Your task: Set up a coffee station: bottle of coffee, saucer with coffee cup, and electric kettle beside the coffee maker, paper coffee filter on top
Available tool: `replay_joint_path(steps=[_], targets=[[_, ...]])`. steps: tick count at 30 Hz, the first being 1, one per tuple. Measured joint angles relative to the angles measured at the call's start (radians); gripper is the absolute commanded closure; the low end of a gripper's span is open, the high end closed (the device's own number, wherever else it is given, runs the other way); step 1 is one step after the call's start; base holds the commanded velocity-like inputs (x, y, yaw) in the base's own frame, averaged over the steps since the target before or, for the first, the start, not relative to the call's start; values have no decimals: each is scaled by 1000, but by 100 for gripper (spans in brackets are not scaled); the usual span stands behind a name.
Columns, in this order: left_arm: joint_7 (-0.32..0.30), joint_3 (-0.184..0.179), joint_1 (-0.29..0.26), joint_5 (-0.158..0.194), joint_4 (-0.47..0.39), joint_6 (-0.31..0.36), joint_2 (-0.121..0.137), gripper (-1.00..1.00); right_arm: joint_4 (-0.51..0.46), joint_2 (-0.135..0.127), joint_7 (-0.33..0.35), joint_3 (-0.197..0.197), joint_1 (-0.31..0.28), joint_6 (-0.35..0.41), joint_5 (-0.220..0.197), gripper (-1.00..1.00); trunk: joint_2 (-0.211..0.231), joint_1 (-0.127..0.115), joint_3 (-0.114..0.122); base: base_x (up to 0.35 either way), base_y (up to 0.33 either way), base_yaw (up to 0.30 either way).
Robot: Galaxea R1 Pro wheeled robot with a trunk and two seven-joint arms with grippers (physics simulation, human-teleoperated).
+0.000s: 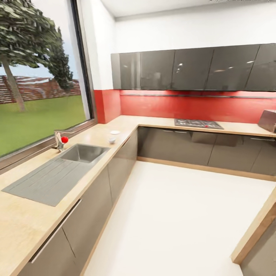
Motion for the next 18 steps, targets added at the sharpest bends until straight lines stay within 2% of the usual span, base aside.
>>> replay_joint_path(steps=[18], targets=[[2,10,0,1,3,3,0,-100,0,0,0,0,0,0,0,-100,0,0,1,323,-13,-295]])
